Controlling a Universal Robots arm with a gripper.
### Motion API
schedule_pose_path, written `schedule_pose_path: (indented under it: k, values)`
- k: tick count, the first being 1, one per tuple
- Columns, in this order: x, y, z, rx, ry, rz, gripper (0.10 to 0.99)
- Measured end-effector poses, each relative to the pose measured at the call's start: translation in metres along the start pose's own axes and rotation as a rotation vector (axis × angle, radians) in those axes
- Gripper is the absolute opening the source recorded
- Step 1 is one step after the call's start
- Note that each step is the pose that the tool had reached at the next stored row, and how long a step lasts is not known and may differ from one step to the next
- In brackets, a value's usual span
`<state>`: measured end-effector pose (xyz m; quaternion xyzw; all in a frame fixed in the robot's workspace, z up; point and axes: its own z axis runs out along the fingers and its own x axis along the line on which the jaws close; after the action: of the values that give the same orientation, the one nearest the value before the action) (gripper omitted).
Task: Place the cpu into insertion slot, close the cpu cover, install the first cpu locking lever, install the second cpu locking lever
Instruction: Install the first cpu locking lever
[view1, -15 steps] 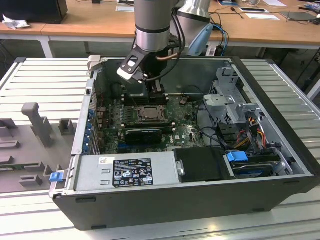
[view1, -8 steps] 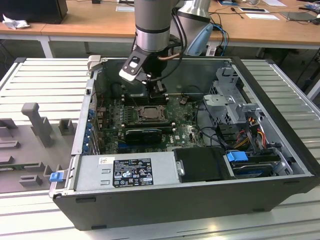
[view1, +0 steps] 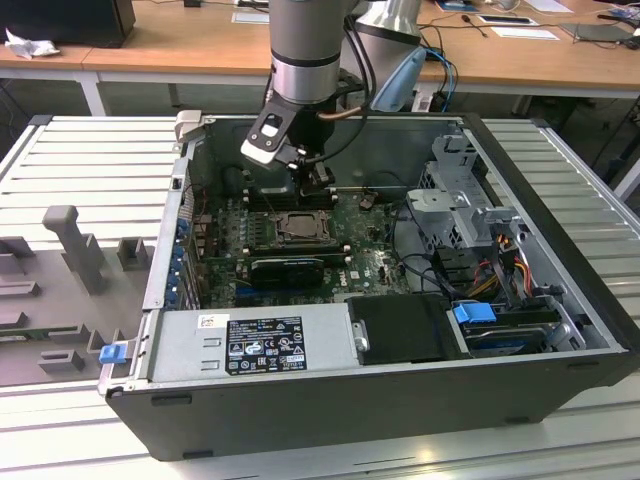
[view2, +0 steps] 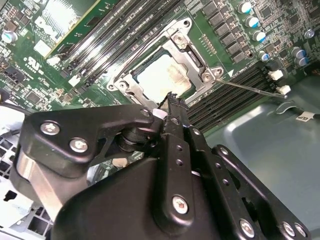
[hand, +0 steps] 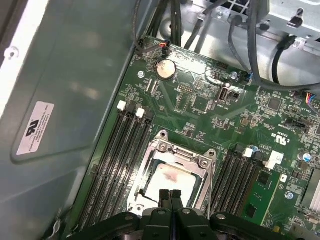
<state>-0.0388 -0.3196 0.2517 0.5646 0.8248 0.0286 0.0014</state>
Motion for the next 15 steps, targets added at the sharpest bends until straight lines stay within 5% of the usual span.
schedule_pose_path:
  k: [15]
  values:
    - [0.0,0.0001,-0.0021,0.004,0.0064,-0.13,0.106]
